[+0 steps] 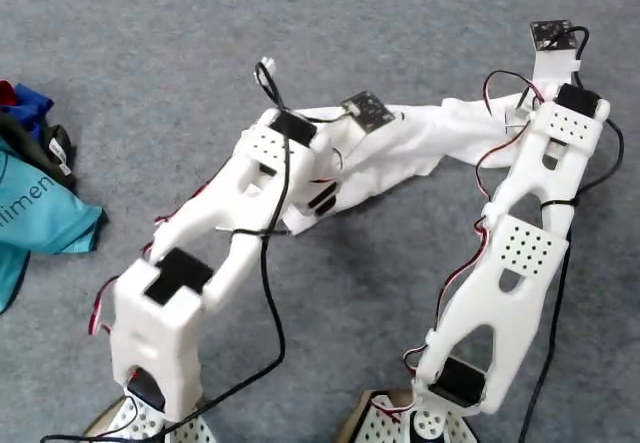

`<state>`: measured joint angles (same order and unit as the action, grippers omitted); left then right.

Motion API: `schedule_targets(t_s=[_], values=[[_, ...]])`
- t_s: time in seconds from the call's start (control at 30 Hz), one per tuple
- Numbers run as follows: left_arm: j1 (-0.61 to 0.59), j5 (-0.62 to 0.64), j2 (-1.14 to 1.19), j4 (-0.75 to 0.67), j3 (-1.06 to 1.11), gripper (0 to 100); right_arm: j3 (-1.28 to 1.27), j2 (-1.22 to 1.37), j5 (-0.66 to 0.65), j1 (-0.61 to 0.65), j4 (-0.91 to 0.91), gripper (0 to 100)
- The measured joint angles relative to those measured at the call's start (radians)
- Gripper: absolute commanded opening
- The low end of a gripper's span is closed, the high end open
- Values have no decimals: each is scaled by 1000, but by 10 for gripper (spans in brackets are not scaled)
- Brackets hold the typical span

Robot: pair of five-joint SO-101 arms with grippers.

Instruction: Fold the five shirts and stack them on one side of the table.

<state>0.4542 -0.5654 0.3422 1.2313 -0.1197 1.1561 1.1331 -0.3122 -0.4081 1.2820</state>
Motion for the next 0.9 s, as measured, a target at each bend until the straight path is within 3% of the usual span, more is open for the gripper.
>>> schedule_targets(t_s=[0.43, 0.63, 0.9], values=[[25, -216, -80, -196, 147, 143, 0, 0, 0, 0, 0, 4], [21, -310, -80, -216, 167, 143, 0, 0, -14, 6, 0, 4], [3, -331, -80, -256, 172, 143, 0, 0, -31, 9, 0, 4]])
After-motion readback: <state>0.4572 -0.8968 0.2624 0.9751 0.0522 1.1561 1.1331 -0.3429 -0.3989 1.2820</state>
